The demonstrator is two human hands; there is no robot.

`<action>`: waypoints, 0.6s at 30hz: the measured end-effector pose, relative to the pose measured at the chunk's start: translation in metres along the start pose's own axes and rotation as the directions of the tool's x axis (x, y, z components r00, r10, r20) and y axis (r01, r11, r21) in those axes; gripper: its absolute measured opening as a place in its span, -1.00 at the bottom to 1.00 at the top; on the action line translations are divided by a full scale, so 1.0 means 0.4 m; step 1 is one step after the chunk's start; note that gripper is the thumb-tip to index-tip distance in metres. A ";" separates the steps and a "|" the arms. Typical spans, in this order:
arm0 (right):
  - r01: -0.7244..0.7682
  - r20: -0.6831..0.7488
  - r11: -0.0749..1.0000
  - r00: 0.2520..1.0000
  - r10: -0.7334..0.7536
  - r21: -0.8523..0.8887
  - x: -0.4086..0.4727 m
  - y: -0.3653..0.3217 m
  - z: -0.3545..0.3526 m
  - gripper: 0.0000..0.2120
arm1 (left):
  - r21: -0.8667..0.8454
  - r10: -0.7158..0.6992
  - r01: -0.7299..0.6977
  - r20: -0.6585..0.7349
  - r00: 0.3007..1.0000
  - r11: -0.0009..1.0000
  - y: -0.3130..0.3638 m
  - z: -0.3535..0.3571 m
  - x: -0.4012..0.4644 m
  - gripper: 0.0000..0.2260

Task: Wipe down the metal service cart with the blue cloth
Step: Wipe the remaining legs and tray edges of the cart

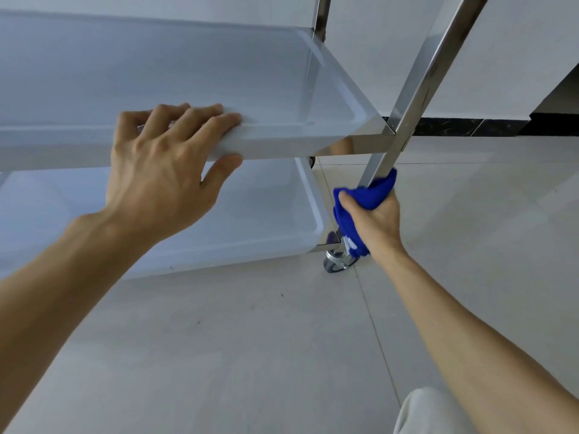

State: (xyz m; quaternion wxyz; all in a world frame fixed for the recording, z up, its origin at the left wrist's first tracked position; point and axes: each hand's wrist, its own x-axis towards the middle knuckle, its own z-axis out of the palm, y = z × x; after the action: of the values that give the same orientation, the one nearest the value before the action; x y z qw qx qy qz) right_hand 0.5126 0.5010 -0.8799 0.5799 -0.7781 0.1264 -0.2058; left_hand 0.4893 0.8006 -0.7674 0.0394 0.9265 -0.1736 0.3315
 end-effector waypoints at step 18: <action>-0.225 0.369 0.868 0.836 0.405 -0.443 -0.092 0.082 -0.063 -0.63 | -0.083 0.074 -0.064 0.121 0.990 0.994 -0.014 -0.038 -0.004 -0.50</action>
State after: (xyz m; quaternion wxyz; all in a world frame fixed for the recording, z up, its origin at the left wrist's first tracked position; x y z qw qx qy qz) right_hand 0.4698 0.4861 -0.9115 0.4563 -0.8694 0.1549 0.1091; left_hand 0.4810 0.8089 -0.7563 0.0537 0.9365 -0.2206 0.2672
